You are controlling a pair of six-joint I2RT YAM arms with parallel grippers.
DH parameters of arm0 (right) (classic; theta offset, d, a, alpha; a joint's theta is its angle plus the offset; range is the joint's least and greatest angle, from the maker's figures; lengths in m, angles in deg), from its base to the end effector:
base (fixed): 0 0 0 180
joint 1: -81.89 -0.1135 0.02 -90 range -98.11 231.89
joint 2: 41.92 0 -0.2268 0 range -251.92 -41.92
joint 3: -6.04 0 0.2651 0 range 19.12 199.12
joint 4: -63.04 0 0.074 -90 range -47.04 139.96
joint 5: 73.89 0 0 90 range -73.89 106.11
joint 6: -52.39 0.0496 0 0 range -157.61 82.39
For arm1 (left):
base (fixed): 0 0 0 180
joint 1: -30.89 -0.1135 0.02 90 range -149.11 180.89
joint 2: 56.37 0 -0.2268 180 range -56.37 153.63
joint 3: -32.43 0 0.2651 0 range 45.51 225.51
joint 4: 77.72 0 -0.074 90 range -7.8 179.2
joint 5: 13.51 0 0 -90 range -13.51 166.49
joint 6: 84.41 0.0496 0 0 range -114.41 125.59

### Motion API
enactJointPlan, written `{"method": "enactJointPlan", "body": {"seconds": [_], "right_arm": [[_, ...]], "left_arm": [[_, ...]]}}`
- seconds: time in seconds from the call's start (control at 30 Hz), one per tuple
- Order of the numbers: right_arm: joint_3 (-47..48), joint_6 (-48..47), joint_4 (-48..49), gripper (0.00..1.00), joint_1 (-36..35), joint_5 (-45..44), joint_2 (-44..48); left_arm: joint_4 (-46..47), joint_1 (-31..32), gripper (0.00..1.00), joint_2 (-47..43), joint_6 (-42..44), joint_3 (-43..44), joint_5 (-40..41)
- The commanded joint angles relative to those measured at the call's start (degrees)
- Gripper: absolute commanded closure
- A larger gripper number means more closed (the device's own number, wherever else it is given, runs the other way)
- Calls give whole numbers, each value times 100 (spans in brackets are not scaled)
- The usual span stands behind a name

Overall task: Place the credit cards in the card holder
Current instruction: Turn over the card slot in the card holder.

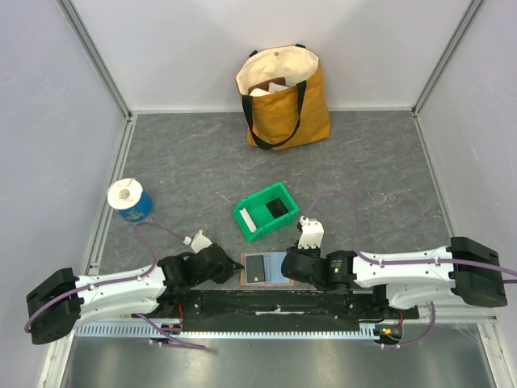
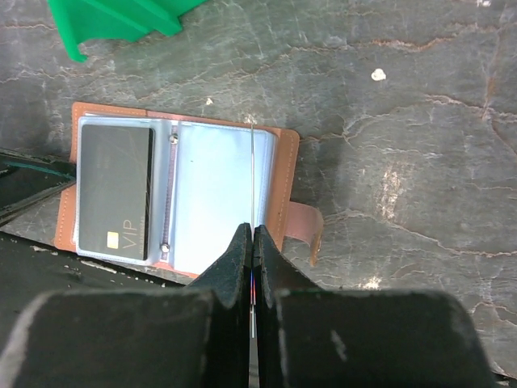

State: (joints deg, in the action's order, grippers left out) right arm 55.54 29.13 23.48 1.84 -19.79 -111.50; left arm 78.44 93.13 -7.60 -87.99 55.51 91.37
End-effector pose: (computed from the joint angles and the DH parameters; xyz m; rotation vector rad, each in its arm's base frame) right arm 0.0714 0.2388 0.1365 -0.0678 2.3793 0.3970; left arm 0.0991 -0.1609 0.0764 -0.8272 2.4828 -0.8707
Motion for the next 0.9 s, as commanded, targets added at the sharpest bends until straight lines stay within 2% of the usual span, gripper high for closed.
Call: {"method": "enactJointPlan", "body": {"seconds": [0.0,0.33,0.43,0.87], "right_arm": [[-232,76,529,100,183,355,191],[-75,-91,793,100,323,882,-617],[-22,-222,1126,100,323,1067,-802],[760,-1092,1856,100,315,1190,-934]], "left_arm": [[-435,25,98,115,-73,-104,279],[-426,17,98,123,-20,-68,262],[-426,25,98,141,-2,-51,235],[-347,17,98,194,-20,-103,200]]}}
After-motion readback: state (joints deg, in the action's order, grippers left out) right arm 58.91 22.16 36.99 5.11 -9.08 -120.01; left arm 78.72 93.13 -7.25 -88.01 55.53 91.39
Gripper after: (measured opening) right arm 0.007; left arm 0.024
